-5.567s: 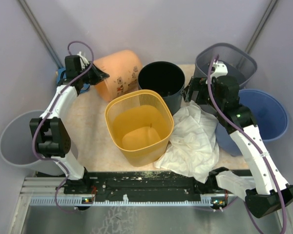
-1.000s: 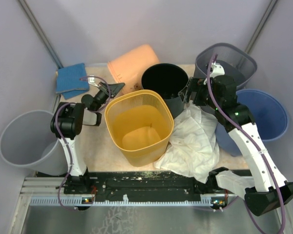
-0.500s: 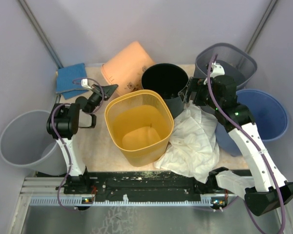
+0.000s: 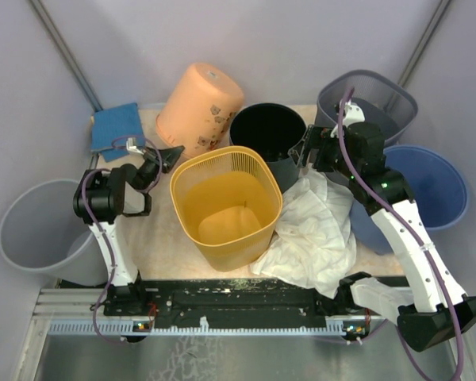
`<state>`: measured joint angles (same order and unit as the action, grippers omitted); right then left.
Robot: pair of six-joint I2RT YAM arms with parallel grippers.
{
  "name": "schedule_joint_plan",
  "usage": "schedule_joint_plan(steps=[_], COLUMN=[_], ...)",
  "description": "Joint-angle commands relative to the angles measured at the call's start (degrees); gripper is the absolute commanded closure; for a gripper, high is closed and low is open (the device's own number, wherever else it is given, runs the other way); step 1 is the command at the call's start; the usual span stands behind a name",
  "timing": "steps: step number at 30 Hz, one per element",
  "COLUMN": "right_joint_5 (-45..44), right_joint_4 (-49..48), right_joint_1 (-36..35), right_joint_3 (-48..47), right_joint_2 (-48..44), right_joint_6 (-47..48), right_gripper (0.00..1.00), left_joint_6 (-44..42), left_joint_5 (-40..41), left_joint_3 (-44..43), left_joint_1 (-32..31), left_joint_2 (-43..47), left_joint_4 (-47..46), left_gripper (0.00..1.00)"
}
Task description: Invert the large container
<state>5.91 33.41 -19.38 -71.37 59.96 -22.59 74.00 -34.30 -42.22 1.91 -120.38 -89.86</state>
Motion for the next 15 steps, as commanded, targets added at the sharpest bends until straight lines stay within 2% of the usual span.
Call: schedule_joint_plan(steps=[1,3,8,15], right_joint_5=[0.68,0.69,0.64,0.66], right_joint_4=[-3.35,-3.26,-3.26,-3.39], right_joint_1=[-0.14,-0.14,-0.18,-0.14], right_joint_3=[-2.01,-1.93,-1.75,-2.14], right_joint_2=[-0.49,-0.64,-0.81,-0.83], right_joint_6=[-0.61,-0.67,-0.72,-0.75], right_gripper=[0.08,0.08,0.08,0.08], left_joint_6=[0.16,0.58,1.58,0.82], left_joint_5=[-2.60,-2.65,-2.81,-1.61], left_joint_3=[3.57,3.38,2.73,3.53], left_joint_1=[-0.20,-0.15,-0.24,-0.58], left_joint_2=[-6.96,-7.59,-7.73,-4.67], left_joint_4=[-12.70,-12.70,-12.70,-12.70], left_gripper=[1.00,0.95,0.74,0.30])
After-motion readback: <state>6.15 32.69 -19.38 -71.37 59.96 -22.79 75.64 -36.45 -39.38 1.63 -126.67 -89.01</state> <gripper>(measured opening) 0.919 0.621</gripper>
